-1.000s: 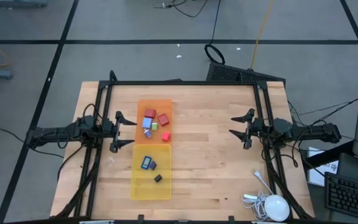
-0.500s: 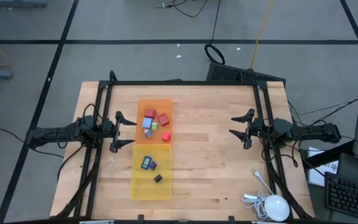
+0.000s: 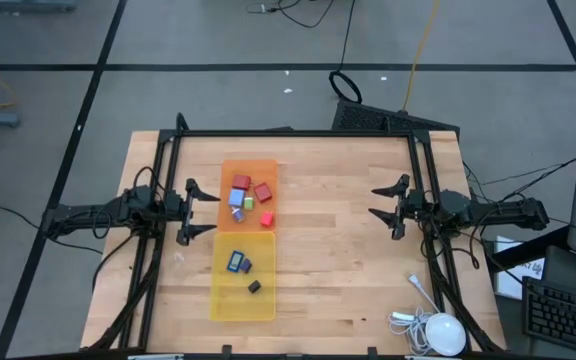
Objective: Sort adapters and digital timers
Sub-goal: Return to Home Position
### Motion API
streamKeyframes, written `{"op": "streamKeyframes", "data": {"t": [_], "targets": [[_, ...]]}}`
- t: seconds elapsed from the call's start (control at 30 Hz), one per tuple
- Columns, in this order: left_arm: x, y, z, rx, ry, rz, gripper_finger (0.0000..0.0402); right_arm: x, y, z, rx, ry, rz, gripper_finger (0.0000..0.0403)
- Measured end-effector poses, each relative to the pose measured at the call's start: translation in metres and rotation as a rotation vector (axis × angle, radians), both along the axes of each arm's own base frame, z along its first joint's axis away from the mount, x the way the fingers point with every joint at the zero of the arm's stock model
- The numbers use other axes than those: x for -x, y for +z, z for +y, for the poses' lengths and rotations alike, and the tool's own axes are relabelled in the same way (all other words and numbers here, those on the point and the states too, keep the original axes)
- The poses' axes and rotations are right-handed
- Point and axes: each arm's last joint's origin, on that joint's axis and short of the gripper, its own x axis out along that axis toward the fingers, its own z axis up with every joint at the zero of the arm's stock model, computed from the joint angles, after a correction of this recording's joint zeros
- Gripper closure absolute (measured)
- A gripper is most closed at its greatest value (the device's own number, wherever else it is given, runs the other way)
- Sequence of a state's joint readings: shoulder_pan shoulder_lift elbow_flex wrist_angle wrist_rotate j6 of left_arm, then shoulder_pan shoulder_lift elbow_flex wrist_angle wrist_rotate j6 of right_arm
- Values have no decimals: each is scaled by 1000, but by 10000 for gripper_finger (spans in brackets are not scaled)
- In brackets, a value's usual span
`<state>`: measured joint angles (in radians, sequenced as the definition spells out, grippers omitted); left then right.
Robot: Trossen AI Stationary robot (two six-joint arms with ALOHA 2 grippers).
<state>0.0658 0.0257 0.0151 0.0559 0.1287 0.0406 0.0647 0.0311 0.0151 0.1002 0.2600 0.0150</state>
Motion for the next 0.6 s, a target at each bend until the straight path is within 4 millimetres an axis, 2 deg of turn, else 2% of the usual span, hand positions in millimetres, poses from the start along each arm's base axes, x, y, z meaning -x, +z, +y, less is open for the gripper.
{"op": "streamKeyframes", "data": {"t": [0.6], "targets": [[0,0,0,0,0,0,36,0,0,0,0,0,0,140]]}}
